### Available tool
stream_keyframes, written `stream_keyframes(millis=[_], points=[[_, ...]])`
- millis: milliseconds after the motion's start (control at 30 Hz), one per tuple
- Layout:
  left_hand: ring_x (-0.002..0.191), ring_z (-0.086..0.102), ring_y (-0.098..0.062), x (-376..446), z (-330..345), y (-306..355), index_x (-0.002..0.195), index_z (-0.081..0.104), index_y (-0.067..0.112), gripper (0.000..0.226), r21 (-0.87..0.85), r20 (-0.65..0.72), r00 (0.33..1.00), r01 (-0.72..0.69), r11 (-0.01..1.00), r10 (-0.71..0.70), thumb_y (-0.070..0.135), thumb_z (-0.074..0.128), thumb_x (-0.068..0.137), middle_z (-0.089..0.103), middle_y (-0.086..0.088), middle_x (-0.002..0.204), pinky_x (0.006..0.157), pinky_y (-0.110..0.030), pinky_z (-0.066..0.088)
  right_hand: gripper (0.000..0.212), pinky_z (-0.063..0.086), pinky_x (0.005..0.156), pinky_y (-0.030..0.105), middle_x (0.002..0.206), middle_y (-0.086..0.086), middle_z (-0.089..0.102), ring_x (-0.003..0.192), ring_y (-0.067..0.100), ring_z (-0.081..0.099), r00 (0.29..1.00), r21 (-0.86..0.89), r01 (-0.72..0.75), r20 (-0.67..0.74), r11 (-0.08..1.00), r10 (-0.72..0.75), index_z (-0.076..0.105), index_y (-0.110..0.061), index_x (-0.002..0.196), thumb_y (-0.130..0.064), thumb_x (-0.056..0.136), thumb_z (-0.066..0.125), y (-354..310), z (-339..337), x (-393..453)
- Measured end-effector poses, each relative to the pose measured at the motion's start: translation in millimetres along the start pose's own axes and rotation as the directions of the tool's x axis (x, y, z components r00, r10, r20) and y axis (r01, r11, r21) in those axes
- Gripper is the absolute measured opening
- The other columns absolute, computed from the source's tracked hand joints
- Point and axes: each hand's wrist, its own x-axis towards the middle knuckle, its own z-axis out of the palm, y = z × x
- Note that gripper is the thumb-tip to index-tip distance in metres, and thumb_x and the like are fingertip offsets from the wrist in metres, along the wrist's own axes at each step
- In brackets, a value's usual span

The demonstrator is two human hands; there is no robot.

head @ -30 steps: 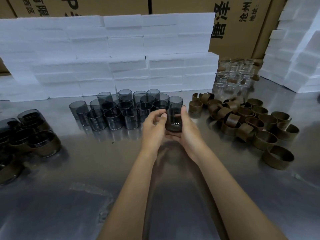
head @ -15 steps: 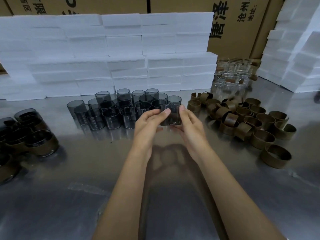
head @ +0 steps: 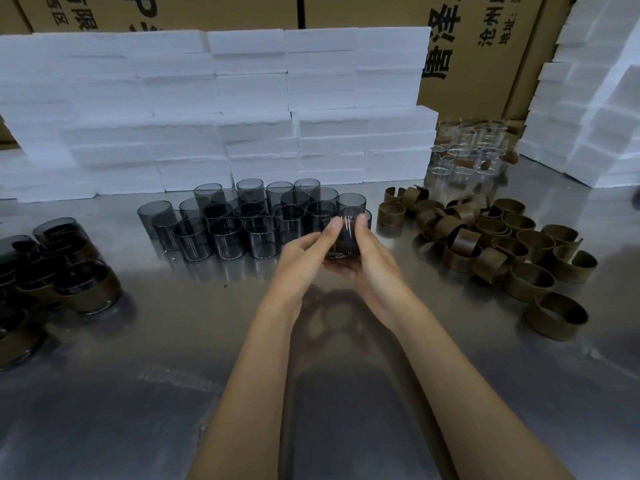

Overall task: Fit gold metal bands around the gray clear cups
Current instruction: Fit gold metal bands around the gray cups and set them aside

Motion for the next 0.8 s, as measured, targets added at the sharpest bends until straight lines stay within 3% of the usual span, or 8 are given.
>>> stream_keyframes(millis=[67,167,233,333,400,567,667,800], points=[[0.082,0.066,0.009,0.1,-1.1,1.9,0.093,0.081,0.031,0.035,-0.024,-0.004,1.0,0.02,1.0,-0.02,0.06,0.062,0.092,0.078,0.018,0.089,0.079,-0.023,0.043,0.048,0.06,0.084,0.032,0.117,0.015,0.074,0.107,0.026,0.073,1.0,0.043,-0.019,-0.016,0.999,0.019,0.066,-0.011,0.122,-0.046,0.108,0.036,-0.6,-2.4,1.1],[0.107,0.066,-0.012,2.1,-0.1,0.2,0.11,0.078,0.026,0.031,-0.111,-0.054,0.999,-0.004,0.994,-0.002,0.05,0.064,0.095,0.078,0.008,0.107,0.088,-0.031,0.046,0.044,0.06,0.085,0.031,0.123,0.019,0.071,0.108,0.027,0.072,0.998,0.073,-0.005,-0.055,0.997,0.009,0.063,-0.007,0.129,-0.035,0.111,0.036,-0.6,-6.1,1.9],[0.11,0.067,-0.017,4.5,0.2,-1.6,0.119,0.073,0.023,0.028,-0.185,-0.129,0.992,-0.029,0.982,0.005,0.039,0.067,0.097,0.076,0.003,0.115,0.083,-0.028,0.048,0.038,0.059,0.082,0.028,0.131,0.017,0.067,0.111,0.025,0.068,0.997,0.076,0.025,-0.078,0.997,-0.019,0.059,-0.006,0.138,-0.024,0.111,0.038,-0.6,-7.4,2.5],[0.107,0.069,-0.017,8.8,0.1,-3.0,0.12,0.073,0.02,0.025,-0.279,-0.151,0.988,-0.024,0.96,-0.019,0.03,0.064,0.099,0.075,-0.002,0.117,0.079,-0.027,0.05,0.037,0.055,0.096,0.032,0.138,0.015,0.064,0.124,0.028,0.063,0.993,0.095,0.044,-0.11,0.995,-0.034,0.056,-0.007,0.142,-0.015,0.109,0.043,-2.1,-6.2,1.9],[0.111,0.07,-0.019,10.6,1.3,-3.9,0.119,0.073,0.022,0.023,-0.315,-0.144,0.99,-0.034,0.948,-0.013,0.03,0.064,0.099,0.076,-0.001,0.116,0.087,-0.029,0.051,0.036,0.051,0.107,0.037,0.138,0.019,0.063,0.129,0.031,0.06,0.995,0.142,0.022,-0.102,0.99,-0.007,0.056,-0.003,0.14,-0.016,0.107,0.047,-2.7,-4.5,0.8],[0.125,0.064,-0.014,13.5,1.8,-7.2,0.12,0.07,0.028,0.032,-0.348,-0.1,0.991,-0.121,0.93,0.092,0.016,0.072,0.091,0.073,0.002,0.125,0.114,-0.035,0.042,0.033,0.053,0.102,0.035,0.123,0.016,0.071,0.119,0.025,0.067,0.987,0.305,-0.161,0.04,0.938,0.156,0.063,-0.006,0.122,-0.028,0.109,0.042,-7.3,-3.7,-3.2],[0.126,0.062,-0.011,13.1,1.1,-5.8,0.121,0.068,0.028,0.044,-0.362,-0.053,0.99,-0.138,0.922,0.127,0.018,0.072,0.078,0.073,0.006,0.124,0.115,-0.033,0.041,0.031,0.046,0.11,0.042,0.12,0.014,0.072,0.118,0.025,0.066,0.982,0.388,-0.189,0.077,0.902,0.173,0.062,-0.005,0.121,-0.024,0.11,0.039,-8.4,-6.7,-2.7],[0.125,0.063,-0.009,11.7,-0.7,-5.6,0.127,0.064,0.024,0.046,-0.379,0.003,0.987,-0.147,0.914,0.161,0.003,0.073,0.087,0.074,0.01,0.121,0.109,-0.027,0.044,0.032,0.046,0.109,0.043,0.13,0.018,0.067,0.125,0.027,0.062,0.982,0.444,-0.188,0.107,0.876,0.156,0.06,-0.001,0.125,-0.02,0.109,0.04,-8.0,-7.6,-3.1]])
